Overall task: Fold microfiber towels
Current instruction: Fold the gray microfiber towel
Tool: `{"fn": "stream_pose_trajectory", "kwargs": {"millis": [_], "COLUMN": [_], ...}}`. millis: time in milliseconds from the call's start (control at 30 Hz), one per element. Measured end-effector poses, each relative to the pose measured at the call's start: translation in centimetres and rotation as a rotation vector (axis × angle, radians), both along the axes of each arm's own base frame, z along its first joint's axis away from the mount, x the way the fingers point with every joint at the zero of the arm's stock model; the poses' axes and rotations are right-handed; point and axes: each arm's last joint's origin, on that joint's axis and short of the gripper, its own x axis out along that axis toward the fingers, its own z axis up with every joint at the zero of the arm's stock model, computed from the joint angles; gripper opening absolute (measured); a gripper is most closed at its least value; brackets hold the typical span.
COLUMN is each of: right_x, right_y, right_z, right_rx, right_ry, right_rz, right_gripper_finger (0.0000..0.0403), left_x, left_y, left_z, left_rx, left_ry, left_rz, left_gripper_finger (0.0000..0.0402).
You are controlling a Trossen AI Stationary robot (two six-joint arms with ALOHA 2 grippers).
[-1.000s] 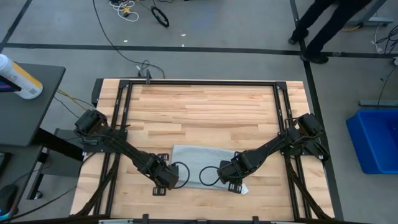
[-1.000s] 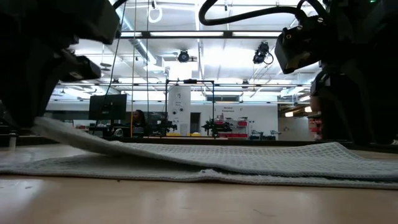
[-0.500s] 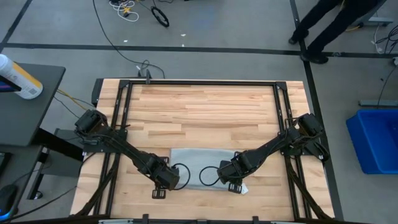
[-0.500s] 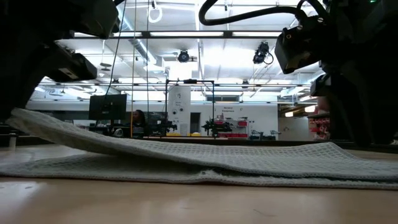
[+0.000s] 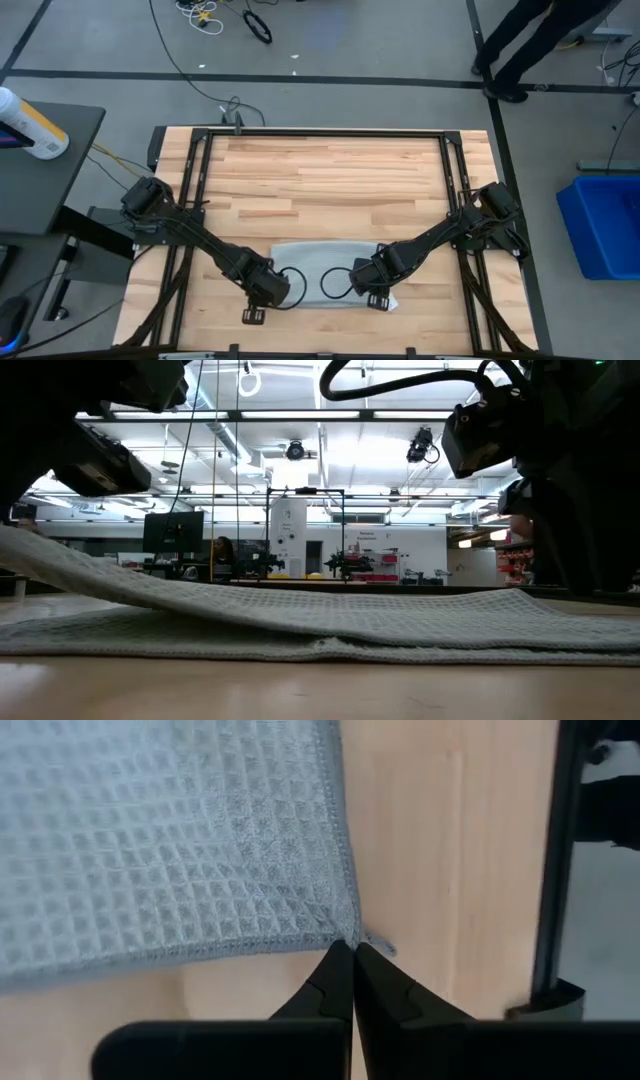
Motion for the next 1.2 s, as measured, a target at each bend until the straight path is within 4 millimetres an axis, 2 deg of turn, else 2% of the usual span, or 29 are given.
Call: {"fn": "stream_pose_trajectory", "kwargs": {"millis": [167, 400, 633, 767, 1033, 1200], "right_x": [-0.1, -0.3, -0.4, -0.4, -0.4, -0.4], "right_y": [-0.1, -0.2, -0.3, -0.3, -0.3, -0.3], "right_z": [0.0, 0.0, 0.0, 0.0, 0.0, 0.0], "right_rx": [-0.013, -0.037, -0.042, -0.042, -0.041, -0.042], "right_ry": [0.005, 0.027, 0.031, 0.031, 0.029, 0.029], "right_rz": [-0.001, -0.002, 0.016, 0.016, 0.022, 0.026], "right_gripper_finger": [0.0146, 0.0175, 0.0177, 0.0166, 0.0164, 0.018], "left_x": [0.5, 0.6, 0.7, 0.7, 0.5, 0.3], "left_y": [-0.1, -0.1, -0.2, -0.3, -0.4, -0.2], "left_z": [-1.6, -1.7, -1.8, -1.8, -1.9, -1.8], "left_rx": [-0.092, -0.111, -0.142, -0.144, -0.143, -0.123], "left_ry": [0.041, 0.06, 0.064, 0.069, 0.103, 0.129], "left_rz": [-0.015, 0.003, -0.002, 0.014, 0.068, 0.098], "left_gripper_finger": [0.0001, 0.0002, 0.003, 0.0067, 0.0194, 0.0224]}}
